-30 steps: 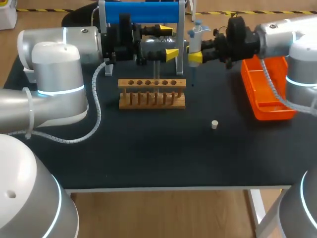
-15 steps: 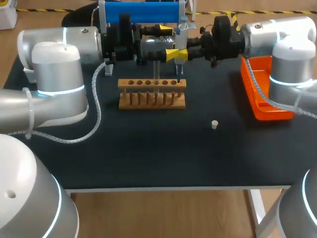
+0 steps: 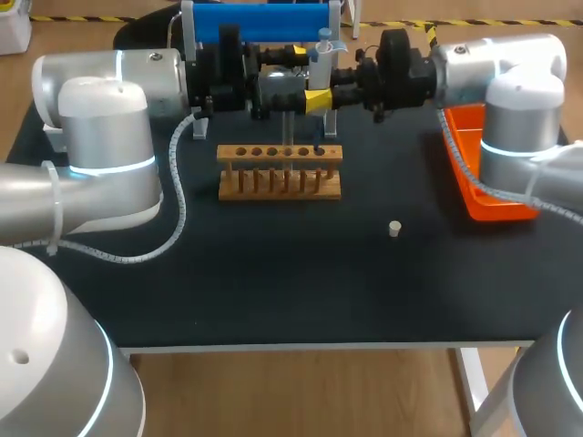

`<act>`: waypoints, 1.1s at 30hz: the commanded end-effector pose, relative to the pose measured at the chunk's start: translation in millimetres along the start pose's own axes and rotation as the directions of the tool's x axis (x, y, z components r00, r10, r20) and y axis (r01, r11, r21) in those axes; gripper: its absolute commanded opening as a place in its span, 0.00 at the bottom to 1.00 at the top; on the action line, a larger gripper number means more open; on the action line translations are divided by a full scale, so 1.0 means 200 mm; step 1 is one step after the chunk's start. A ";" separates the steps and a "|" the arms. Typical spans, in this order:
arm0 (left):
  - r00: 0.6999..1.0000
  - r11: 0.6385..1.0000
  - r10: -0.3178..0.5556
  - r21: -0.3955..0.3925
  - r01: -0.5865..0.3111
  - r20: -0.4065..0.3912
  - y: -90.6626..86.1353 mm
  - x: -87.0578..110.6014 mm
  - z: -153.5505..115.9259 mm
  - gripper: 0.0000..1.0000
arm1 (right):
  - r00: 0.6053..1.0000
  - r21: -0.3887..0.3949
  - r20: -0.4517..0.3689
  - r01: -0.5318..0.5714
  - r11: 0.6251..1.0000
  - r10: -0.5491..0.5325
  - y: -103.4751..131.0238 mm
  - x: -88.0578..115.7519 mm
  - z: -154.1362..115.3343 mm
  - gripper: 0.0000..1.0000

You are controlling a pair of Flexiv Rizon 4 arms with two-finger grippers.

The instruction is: Invert the test tube, pick up the pipette, mount the tip to pipette, aspirate from beaker and dispense into the tube, eject the tip, return the pipette, and cap with the stopper.

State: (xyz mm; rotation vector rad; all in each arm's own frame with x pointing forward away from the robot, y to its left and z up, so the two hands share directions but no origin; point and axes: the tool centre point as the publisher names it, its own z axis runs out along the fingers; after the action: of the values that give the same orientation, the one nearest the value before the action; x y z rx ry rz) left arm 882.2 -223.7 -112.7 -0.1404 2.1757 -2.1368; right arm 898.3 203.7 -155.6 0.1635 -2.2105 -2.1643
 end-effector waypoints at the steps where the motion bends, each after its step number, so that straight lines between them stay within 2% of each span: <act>1: 1.000 1.000 -0.001 -0.003 0.001 -0.002 0.00 0.00 0.00 1.00 | 1.000 -0.006 0.014 0.001 1.000 0.000 0.00 0.01 0.01 0.00; 10: 1.000 1.000 -0.001 -0.003 0.001 -0.002 0.00 0.00 0.00 1.00 | 1.000 -0.003 0.024 -0.002 1.000 0.002 -0.01 0.02 0.03 0.00; 13: 1.000 1.000 -0.001 -0.003 0.001 -0.002 0.00 0.00 0.00 0.95 | 1.000 -0.003 0.024 -0.002 1.000 0.002 0.00 0.02 0.04 0.00; 14: 1.000 1.000 -0.001 -0.003 0.001 -0.002 0.00 0.00 0.00 0.92 | 1.000 -0.002 0.025 0.000 1.000 0.000 0.00 0.02 0.04 0.00; 16: 1.000 1.000 -0.001 -0.003 0.001 -0.002 0.00 0.00 0.00 0.64 | 1.000 0.000 0.026 0.008 1.000 -0.008 0.00 0.03 0.04 0.00; 19: 1.000 1.000 -0.001 -0.003 0.001 -0.002 0.00 0.00 0.00 0.49 | 1.000 -0.003 0.026 0.009 1.000 -0.009 0.01 0.03 0.05 0.00; 24: 1.000 1.000 -0.001 -0.003 0.001 -0.002 0.00 0.00 0.00 0.36 | 0.999 -0.008 0.030 0.012 1.000 -0.012 0.01 0.03 0.05 0.00; 28: 1.000 1.000 -0.001 -0.003 0.001 -0.002 0.00 0.00 0.00 0.32 | 0.999 -0.012 0.036 0.015 1.000 -0.014 0.01 0.03 0.05 0.00; 30: 1.000 1.000 -0.001 -0.003 0.001 -0.002 0.00 0.00 0.00 0.22 | 0.999 -0.014 0.038 0.014 1.000 -0.014 0.01 0.03 0.04 0.00; 32: 1.000 1.000 -0.001 -0.003 0.001 -0.002 0.00 0.00 0.00 0.00 | 0.999 -0.015 0.038 0.015 1.000 -0.014 0.01 0.03 0.04 0.00; 33: 1.000 1.000 -0.001 -0.003 0.001 -0.002 0.00 0.00 0.00 0.00 | 0.999 -0.015 0.038 0.014 1.000 -0.014 0.01 0.03 0.04 0.00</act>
State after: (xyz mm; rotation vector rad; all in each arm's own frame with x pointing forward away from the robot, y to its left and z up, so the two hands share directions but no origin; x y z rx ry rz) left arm 886.8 -222.7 -112.2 -0.1409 2.1740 -2.1359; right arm 888.1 212.5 -154.5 0.1451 -2.2168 -2.2044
